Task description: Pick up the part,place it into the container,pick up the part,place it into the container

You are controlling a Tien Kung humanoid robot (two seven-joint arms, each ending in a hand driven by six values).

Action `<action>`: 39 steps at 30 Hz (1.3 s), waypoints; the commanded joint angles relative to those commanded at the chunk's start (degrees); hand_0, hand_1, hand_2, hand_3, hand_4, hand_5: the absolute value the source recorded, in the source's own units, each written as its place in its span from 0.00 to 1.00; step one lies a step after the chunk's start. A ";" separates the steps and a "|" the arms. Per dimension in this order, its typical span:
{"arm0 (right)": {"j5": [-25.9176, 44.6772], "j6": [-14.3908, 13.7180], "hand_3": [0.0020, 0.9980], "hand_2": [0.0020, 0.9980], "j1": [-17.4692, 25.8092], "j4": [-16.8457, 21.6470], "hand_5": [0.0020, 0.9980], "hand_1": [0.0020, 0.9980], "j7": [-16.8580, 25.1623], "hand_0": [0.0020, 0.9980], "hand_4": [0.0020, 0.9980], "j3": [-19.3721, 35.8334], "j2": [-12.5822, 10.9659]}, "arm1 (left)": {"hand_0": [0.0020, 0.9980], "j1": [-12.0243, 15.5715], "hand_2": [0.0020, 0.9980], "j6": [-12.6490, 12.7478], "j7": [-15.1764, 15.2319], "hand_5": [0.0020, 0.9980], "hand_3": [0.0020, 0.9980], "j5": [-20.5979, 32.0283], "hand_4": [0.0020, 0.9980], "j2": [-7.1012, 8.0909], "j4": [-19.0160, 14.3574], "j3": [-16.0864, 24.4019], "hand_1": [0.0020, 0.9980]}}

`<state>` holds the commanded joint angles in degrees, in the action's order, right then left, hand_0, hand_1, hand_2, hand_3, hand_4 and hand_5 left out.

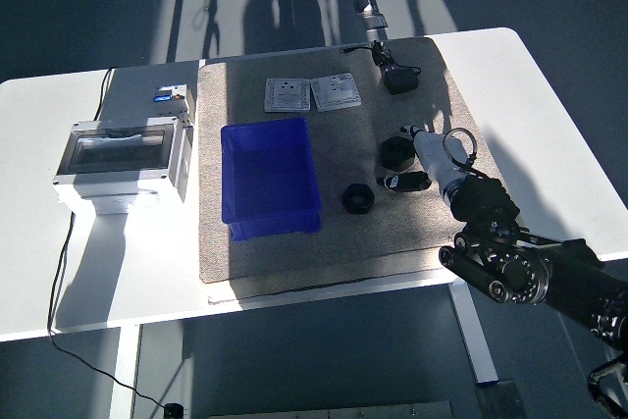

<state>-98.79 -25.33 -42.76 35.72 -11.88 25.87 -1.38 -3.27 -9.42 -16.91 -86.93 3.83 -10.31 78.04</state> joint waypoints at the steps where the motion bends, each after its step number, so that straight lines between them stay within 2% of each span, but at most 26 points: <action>1: 0.01 -0.32 0.63 0.50 0.02 0.01 0.32 0.58 0.10 0.69 0.70 -0.06 0.01 | 0.72 0.00 0.66 0.02 0.03 1.00 0.40 -0.01 0.82 0.00 0.00 0.01 0.71; 4: -0.02 -2.03 0.63 0.50 0.13 0.06 0.32 0.58 0.60 0.69 0.70 -0.24 0.02 | 0.72 0.01 0.66 0.12 0.24 1.00 0.40 -0.07 0.82 0.00 0.00 0.02 0.71; 5: -0.02 -2.72 0.50 0.44 0.18 0.06 0.21 0.52 0.82 0.67 0.53 -0.27 0.01 | 0.72 0.01 0.66 0.18 0.35 1.00 0.40 -0.10 0.82 0.00 0.00 0.02 0.71; 16: 2.90 -10.80 0.50 0.43 0.98 0.59 0.19 0.50 4.68 0.65 0.50 0.90 -0.62 | 0.72 0.20 0.66 0.83 1.48 1.00 0.40 -0.28 0.82 -0.09 0.00 0.16 0.71; 17: 3.38 -11.54 0.50 0.43 1.08 1.08 0.16 0.50 5.22 0.65 0.47 1.39 -0.90 | 0.72 0.23 0.66 0.88 1.54 1.00 0.39 -0.17 0.82 -0.10 0.00 0.12 0.70; 25: 3.30 -11.64 0.50 0.43 0.98 10.99 0.15 0.49 7.33 0.65 0.46 4.54 -3.71 | 0.72 0.46 0.66 1.15 1.92 1.00 0.39 0.33 0.82 -0.08 0.00 0.14 0.70; 29: 2.45 -11.64 0.50 0.43 0.29 16.41 0.14 0.49 7.22 0.65 0.46 1.56 -3.80 | 0.71 0.43 0.66 1.16 2.00 1.00 0.39 0.11 0.81 -0.02 0.00 0.35 0.70; 33: -0.61 -11.64 0.50 0.43 -0.64 22.48 0.14 0.49 7.01 0.65 0.46 -3.42 -2.91 | 0.71 0.35 0.66 1.15 2.09 1.00 0.39 -0.11 0.81 0.01 0.00 0.57 0.70; 35: -1.15 -11.64 0.50 0.44 -0.90 24.06 0.14 0.49 7.76 0.65 0.46 -5.83 -2.39 | 0.71 0.29 0.65 1.16 2.22 1.00 0.38 -0.25 0.81 0.00 0.00 0.73 0.70; 39: -2.03 -11.44 0.50 0.44 -1.01 24.15 0.14 0.49 9.14 0.65 0.46 -8.17 -2.13 | 0.71 0.40 0.65 1.27 2.50 1.00 0.38 0.14 0.81 0.05 0.00 0.80 0.70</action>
<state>-100.83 -36.78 -43.78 59.87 -2.74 17.70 -3.51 -2.87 -8.15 -14.41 -86.79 3.88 -10.31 78.84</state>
